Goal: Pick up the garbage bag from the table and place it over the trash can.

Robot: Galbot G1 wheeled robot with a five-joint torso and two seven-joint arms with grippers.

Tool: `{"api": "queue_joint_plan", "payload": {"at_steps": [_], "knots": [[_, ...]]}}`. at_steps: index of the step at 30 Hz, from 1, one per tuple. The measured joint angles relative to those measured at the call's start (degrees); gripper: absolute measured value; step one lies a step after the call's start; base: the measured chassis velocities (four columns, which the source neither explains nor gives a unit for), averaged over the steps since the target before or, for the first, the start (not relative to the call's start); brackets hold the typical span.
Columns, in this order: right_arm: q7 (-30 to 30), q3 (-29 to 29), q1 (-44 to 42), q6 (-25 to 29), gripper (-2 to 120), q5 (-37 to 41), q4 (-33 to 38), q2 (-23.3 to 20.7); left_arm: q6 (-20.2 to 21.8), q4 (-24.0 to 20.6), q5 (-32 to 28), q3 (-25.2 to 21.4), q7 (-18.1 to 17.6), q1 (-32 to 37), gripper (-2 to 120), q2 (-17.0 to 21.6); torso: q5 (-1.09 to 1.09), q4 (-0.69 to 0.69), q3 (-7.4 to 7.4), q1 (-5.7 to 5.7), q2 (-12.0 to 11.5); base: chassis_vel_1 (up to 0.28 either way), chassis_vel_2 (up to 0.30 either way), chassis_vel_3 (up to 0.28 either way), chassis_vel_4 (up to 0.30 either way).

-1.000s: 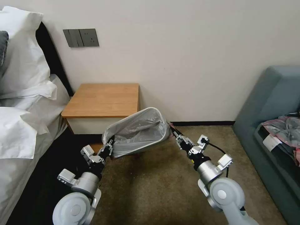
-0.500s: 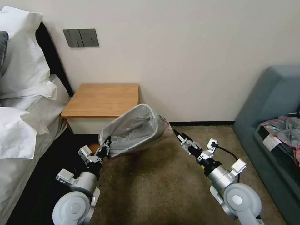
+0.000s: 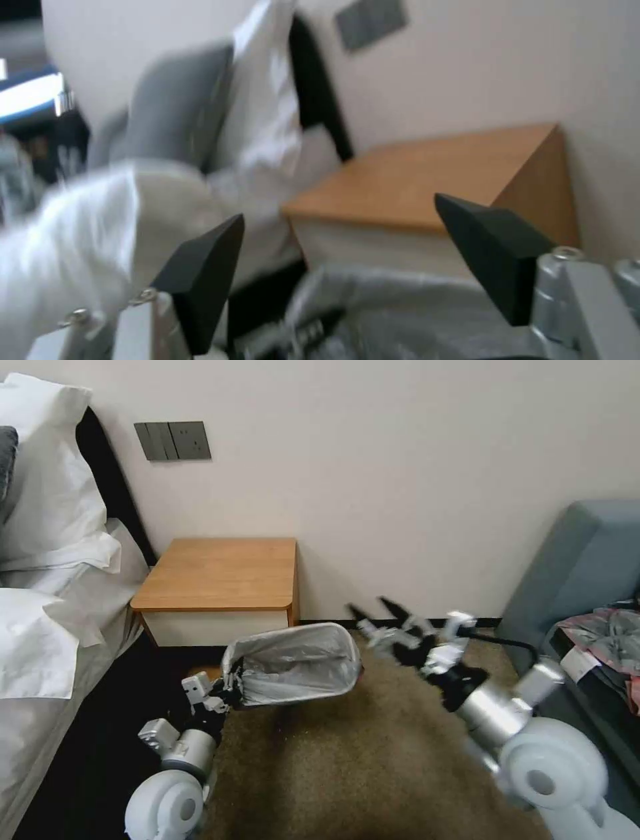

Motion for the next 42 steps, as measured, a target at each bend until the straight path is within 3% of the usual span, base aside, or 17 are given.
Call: {"api": "queue_joint_plan", "payload": {"at_steps": [1, 2, 5, 6, 12, 17, 20, 31, 42], "knots": [[-1.48, -3.46, 1.74, -0.3, 70, -6.25, -0.99, -1.09, -0.1, -0.2, 1.69, 0.48, 0.02, -0.01, 2, 0.3, -0.01, 0.0, 0.0, 0.0, 0.0, 0.0, 0.0, 0.0, 0.0], [-1.48, -3.46, 1.74, -0.3, 70, -6.25, -0.99, -1.09, -0.1, -0.2, 1.69, 0.48, 0.02, -0.01, 2, 0.3, -0.01, 0.0, 0.0, 0.0, 0.0, 0.0, 0.0, 0.0, 0.0], [-3.39, -11.86, 6.79, -2.46, 56, -14.19, -3.88, -1.46, -0.32, -0.62, 6.23, 1.42, 0.42, 0.04, 2, 1.09, -0.01, -0.01, 0.0, 0.0, 0.0, 0.0, 0.0, 0.0, 0.0], [-3.39, -11.86, 6.79, -2.46, 56, -14.19, -3.88, -1.46, -0.32, -0.62, 6.23, 1.42, 0.42, 0.04, 2, 1.09, -0.01, -0.01, 0.0, 0.0, 0.0, 0.0, 0.0, 0.0, 0.0], [-1.05, -21.37, 13.55, -6.96, 29, -18.34, -9.46, -0.99, -0.1, -1.85, 12.85, 1.49, 1.21, 0.49, 2, 2.25, 0.0, 0.0, 0.0, 0.0, 0.0, 0.0, 0.0, 0.0, 0.0], [2.97, -23.84, 17.09, -11.1, 15, -18.31, -11.23, -0.21, -0.25, -1.88, 15.61, 1.25, 1.36, 0.96, 2, 2.12, -0.01, -0.01, 0.0, 0.0, 0.0, 0.0, 0.0, 0.0, 0.0], [4.99, -26.07, 20.12, -13.09, 0, -18.01, -13.2, 0.41, -0.27, -2.36, 16.35, 1.24, 1.5, 1.55, 2, 2.02, -0.01, -0.01, 0.0, 0.0, 0.0, 0.0, 0.0, 0.0, 0.0], [12.67, -31.02, 26.81, -18.69, 0, -14.51, -18.51, 3.43, -0.37, -4.75, 16.9, 1.06, 3.14, 2.98, 2, 2.79, -0.02, -0.01, 0.0, 0.0, 0.0, 0.0, 0.0, 0.0, 0.0], [16.3, -34.4, 27.13, -19.29, 0, -16.49, -19.81, 1.92, 1.5, -7.42, 15.02, 1.06, 5.45, 2.45, 2, 5.04, -0.01, -0.02, 0.0, 0.0, 0.0, 0.0, 0.0, 0.0, 0.0]]}}
